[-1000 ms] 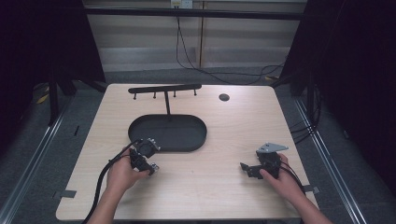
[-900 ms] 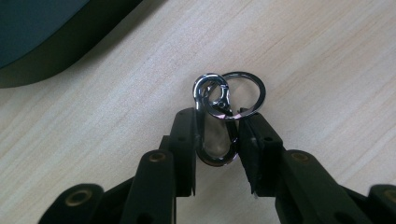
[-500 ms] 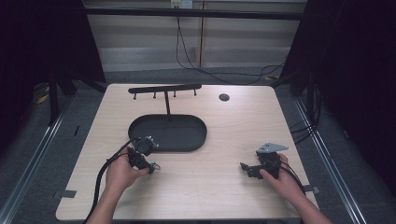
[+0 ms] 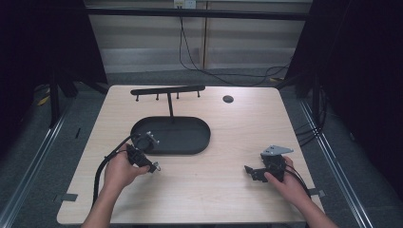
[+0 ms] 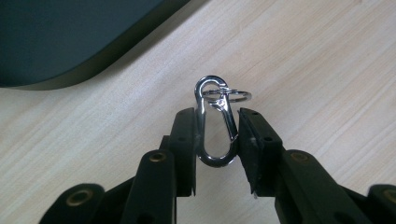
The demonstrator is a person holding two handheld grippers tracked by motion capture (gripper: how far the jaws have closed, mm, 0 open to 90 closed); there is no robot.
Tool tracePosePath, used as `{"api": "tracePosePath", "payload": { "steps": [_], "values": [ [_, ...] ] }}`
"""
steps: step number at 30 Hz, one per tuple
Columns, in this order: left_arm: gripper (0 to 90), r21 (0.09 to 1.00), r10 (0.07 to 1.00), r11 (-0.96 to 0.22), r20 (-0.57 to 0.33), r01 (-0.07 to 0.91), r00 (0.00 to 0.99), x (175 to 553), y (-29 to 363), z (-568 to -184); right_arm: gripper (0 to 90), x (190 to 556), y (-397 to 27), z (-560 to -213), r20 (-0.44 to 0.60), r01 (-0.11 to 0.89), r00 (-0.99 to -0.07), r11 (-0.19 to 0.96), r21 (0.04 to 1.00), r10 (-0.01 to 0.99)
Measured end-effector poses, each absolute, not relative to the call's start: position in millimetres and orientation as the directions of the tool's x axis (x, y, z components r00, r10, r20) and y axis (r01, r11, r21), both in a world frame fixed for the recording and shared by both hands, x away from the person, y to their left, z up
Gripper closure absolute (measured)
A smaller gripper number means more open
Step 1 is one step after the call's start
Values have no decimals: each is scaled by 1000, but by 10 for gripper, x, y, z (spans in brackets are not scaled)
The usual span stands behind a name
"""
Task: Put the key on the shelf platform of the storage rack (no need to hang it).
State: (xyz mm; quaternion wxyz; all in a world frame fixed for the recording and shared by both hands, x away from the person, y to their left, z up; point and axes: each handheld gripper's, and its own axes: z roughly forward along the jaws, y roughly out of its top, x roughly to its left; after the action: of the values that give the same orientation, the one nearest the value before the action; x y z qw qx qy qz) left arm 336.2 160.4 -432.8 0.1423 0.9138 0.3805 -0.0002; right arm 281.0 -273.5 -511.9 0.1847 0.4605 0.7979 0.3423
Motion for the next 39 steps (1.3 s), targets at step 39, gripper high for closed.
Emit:
{"api": "tracePosePath", "payload": {
  "steps": [39],
  "values": [
    [681,322,711,-624,-144,712,688,3564,1524,-3944,129,2810,-2735,-5119,21,608,-508,342,717,861]
  ]
}}
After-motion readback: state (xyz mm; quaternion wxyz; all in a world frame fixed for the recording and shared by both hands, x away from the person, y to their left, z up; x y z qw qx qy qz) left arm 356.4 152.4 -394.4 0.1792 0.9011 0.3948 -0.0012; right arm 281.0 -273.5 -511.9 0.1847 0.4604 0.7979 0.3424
